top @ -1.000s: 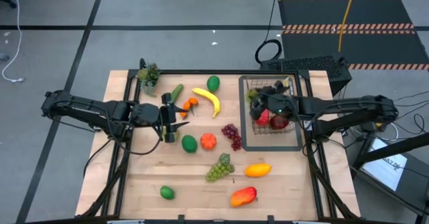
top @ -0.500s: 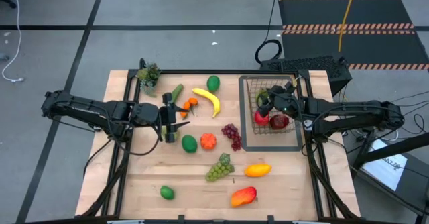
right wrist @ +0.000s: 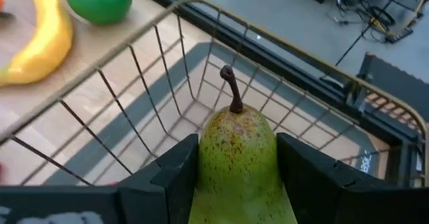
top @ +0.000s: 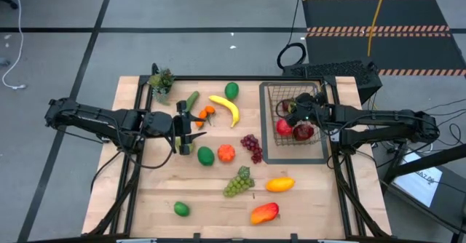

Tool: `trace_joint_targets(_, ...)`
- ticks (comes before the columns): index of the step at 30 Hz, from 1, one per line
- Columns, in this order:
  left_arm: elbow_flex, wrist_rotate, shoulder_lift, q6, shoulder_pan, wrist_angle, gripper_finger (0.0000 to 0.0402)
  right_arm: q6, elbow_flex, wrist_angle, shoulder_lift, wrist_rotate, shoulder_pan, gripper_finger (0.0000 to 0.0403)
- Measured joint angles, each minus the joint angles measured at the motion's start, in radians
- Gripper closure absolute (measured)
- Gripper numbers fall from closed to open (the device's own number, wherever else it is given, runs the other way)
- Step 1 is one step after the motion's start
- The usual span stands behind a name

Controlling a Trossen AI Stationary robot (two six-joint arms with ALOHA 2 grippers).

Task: Build produce basket
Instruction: Put the bottom pear into the gold wire basket, then put the pear into the gold wire basket

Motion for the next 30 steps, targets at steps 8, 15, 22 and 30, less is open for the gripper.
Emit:
trace_joint_targets(8,0.0,0.0,0.0,-0.001,0.0,0.001,0.0204,0.073,0.0,-0.065,0.0,-0.001,-0.001,0.0218)
trace_joint_targets(15,0.0,0.0,0.0,-0.006,0.0,0.004,0.0204,0.105,0.0,-0.064,0.0,0.0,-0.002,0.0214)
trace_joint_targets(22,0.0,0.013,0.0,-0.01,0.0,0.018,0.0204,0.125,0.0,-0.094,0.0,0.001,-0.002,0.0168)
trace_joint_targets(30,0.0,0.024,0.0,-0.01,0.0,0.018,0.0204,0.106,0.0,-0.039,-0.003,0.001,-0.001,0.012)
